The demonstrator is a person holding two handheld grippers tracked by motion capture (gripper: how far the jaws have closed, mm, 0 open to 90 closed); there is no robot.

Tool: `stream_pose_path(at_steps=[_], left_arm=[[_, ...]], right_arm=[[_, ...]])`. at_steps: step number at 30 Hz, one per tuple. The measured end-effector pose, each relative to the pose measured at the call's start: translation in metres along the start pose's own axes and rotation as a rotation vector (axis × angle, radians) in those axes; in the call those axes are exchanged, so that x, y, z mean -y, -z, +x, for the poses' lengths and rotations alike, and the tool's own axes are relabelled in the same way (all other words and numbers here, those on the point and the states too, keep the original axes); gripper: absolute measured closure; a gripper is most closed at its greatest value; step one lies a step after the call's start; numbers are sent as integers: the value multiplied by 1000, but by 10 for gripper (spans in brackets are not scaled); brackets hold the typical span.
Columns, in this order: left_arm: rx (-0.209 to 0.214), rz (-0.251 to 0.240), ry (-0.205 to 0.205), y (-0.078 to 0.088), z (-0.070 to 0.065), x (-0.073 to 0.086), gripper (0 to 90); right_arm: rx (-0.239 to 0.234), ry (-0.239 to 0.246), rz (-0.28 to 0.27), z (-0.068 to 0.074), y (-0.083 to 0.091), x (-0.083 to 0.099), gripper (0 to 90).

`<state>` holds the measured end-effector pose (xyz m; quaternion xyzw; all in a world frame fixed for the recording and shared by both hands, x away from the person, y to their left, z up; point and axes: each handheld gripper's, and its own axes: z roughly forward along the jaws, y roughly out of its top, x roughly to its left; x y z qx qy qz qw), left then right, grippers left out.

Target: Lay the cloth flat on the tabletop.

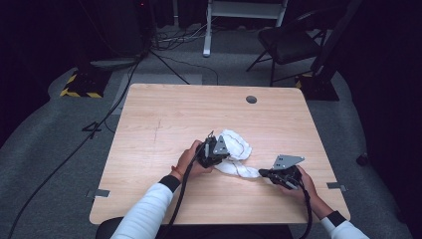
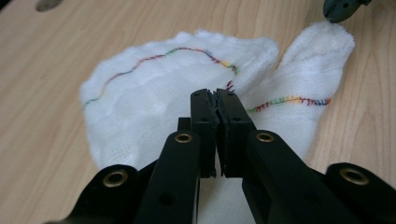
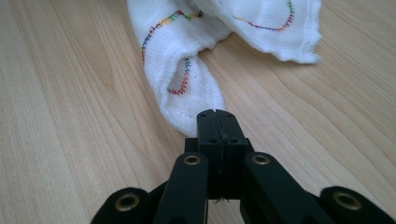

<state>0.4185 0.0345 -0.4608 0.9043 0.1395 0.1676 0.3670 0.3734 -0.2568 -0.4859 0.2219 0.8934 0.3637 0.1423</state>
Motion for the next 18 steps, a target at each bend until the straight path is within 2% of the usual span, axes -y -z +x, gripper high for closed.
stream_pose_path(at_steps=[1,2,5,6,10,13,14,16,18], left_arm=[[-3,-30,25,8,4,1,863],[-3,-30,25,8,4,1,862],[-15,-60,48,22,10,5,863],[-36,-76,53,33,13,9,862],[-62,-72,52,46,14,16,864],[-82,-73,83,63,19,29,866],[-82,-73,83,63,19,29,867],[-90,-66,96,76,21,44,893],[-89,-68,109,80,21,49,894]], right_arm=[[3,3,3,0,0,0,900],[3,3,3,0,0,0,900],[8,2,6,-1,2,1,900],[20,-1,5,-1,4,1,900],[44,-8,-4,-4,7,2,900],[74,-28,-5,-7,11,4,900],[74,-28,-5,-7,11,4,900],[110,-47,-12,-11,14,6,900],[121,-53,-18,-12,16,7,900]])
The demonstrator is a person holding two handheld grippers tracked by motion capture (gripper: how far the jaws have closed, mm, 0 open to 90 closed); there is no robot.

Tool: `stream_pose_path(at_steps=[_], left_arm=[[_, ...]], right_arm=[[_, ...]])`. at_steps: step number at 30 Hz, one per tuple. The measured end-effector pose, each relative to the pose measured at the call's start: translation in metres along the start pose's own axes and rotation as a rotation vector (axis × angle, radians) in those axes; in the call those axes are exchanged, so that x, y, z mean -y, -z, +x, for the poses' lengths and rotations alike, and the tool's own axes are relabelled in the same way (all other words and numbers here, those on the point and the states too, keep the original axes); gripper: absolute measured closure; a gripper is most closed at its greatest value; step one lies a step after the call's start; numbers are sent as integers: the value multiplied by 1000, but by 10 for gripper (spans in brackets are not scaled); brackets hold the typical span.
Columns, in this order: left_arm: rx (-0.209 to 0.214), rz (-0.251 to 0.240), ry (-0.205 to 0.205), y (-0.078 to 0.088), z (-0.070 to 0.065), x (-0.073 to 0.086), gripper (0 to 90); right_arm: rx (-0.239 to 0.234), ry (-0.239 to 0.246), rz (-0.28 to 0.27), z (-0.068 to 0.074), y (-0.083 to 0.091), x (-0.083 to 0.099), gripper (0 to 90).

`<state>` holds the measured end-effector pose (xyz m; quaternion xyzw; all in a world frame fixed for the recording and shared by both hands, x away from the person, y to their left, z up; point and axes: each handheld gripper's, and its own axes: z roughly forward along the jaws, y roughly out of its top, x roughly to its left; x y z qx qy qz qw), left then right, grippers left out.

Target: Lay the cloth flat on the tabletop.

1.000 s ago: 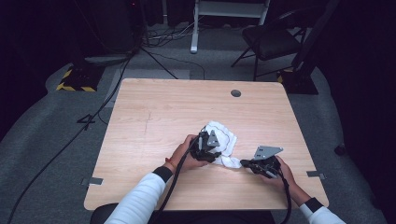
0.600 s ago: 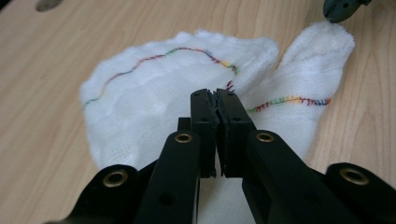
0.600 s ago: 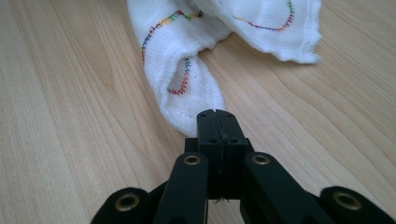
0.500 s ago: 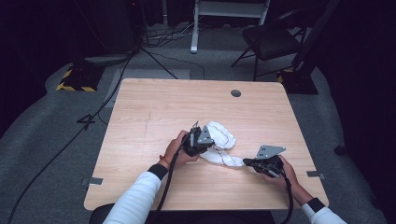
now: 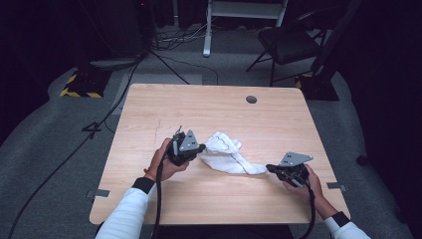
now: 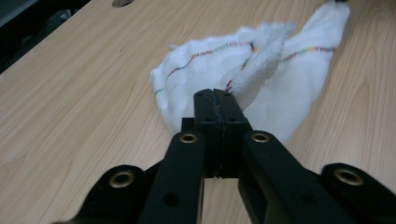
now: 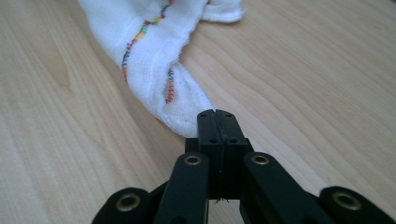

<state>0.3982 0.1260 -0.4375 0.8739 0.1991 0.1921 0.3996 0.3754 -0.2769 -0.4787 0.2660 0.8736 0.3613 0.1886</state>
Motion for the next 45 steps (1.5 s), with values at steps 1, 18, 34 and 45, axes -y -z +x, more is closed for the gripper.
stream_pose_path(at_steps=[1,18,34,45], left_arm=[[-2,-2,14,6,2,6,894],[86,46,-54,-26,-46,-25,458],[90,184,34,-97,-38,-46,473],[120,209,-50,-90,-28,-36,794]], right_arm=[[9,-10,-3,-2,1,1,900],[89,-57,-5,-12,3,2,852],[54,-71,59,-9,-25,-17,618],[-43,-56,75,-8,-31,-11,862]])
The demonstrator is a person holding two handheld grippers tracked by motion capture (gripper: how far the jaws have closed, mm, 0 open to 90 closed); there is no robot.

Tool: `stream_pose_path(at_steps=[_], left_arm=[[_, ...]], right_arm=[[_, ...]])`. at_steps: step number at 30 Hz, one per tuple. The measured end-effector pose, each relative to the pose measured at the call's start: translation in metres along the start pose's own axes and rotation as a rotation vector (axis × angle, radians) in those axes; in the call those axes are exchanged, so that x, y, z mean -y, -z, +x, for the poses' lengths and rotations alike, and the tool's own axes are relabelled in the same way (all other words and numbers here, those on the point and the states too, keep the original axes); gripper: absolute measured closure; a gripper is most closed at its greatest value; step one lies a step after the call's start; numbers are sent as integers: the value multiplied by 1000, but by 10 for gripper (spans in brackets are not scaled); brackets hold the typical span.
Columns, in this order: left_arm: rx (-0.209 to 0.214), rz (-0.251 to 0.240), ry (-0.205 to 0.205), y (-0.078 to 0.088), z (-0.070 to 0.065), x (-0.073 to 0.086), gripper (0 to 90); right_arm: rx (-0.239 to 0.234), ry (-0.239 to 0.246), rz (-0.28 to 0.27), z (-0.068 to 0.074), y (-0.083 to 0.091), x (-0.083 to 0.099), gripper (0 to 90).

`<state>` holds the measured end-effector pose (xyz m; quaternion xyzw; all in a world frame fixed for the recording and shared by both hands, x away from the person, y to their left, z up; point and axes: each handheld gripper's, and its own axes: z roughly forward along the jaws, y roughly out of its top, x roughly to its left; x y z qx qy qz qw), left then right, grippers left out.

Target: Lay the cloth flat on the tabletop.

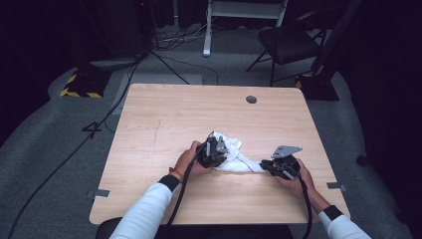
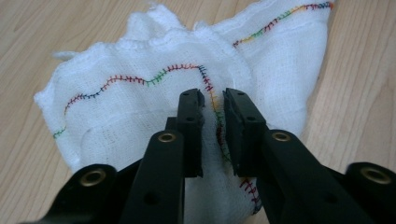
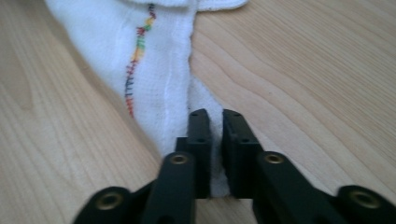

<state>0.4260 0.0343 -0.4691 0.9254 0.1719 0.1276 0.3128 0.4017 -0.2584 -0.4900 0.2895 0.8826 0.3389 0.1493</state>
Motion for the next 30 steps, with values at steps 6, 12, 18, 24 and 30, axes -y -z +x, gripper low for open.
stream_pose_path(at_steps=[6,12,18,24,30], left_arm=[[-29,-125,54,31,13,6,823],[-72,-169,99,58,23,18,832],[-88,-185,126,82,27,35,834],[-73,-116,183,93,25,69,833],[-78,-18,213,93,18,101,826]], right_arm=[[98,1,-32,-6,11,0,881],[193,-31,-101,-14,30,-4,883],[230,-60,-127,-22,40,-2,883],[220,-74,-126,-28,44,6,883],[180,-90,-67,-26,40,18,870]])
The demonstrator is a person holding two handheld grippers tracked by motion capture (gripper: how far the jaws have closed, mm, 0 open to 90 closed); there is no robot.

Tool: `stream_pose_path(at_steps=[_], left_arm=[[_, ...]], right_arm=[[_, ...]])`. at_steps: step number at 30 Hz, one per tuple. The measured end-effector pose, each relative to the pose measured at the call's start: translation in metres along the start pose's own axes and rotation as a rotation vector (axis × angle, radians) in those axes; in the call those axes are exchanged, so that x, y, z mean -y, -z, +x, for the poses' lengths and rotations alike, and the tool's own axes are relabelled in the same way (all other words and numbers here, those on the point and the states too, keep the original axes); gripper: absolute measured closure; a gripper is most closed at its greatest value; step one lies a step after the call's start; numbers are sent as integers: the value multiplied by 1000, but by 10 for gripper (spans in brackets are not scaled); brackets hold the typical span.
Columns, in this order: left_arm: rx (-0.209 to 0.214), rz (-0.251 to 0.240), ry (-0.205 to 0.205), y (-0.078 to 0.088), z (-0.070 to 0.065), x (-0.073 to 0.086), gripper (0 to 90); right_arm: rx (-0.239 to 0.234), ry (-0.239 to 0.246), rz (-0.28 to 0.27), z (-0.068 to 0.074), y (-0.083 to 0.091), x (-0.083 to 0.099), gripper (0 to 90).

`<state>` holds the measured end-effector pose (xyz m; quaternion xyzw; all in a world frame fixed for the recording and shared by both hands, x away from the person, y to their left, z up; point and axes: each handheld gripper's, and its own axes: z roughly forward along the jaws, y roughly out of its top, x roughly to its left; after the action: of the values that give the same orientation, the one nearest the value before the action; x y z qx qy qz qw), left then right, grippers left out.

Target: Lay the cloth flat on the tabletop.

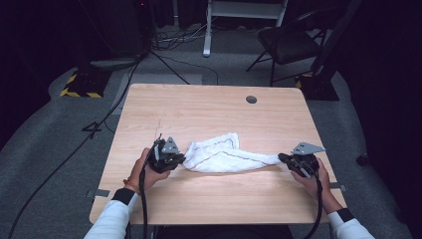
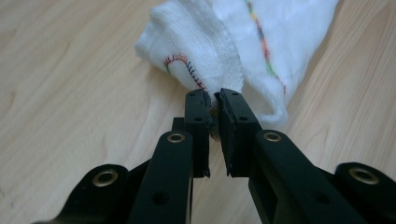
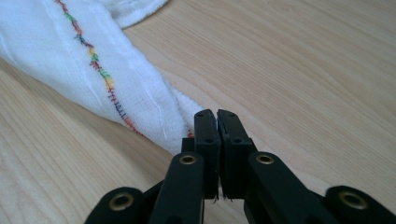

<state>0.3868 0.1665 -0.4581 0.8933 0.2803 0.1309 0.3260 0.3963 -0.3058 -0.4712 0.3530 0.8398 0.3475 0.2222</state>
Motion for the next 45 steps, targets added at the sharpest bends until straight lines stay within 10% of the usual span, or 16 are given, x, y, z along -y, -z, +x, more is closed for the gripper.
stream_pose_path(at_steps=[9,17,21,29,45], left_arm=[[-89,12,49,17,-5,27,645],[32,-91,35,-1,-23,-7,331],[64,27,-55,-33,-33,-17,429],[88,64,-79,-49,-20,-21,681],[-8,33,10,-75,32,-41,698]], right_arm=[[4,-23,44,1,0,0,718],[-66,-23,6,5,-2,-7,571],[-123,0,27,10,-10,-6,571],[-158,27,65,14,-17,-6,638],[-221,82,95,29,-21,-2,758]])
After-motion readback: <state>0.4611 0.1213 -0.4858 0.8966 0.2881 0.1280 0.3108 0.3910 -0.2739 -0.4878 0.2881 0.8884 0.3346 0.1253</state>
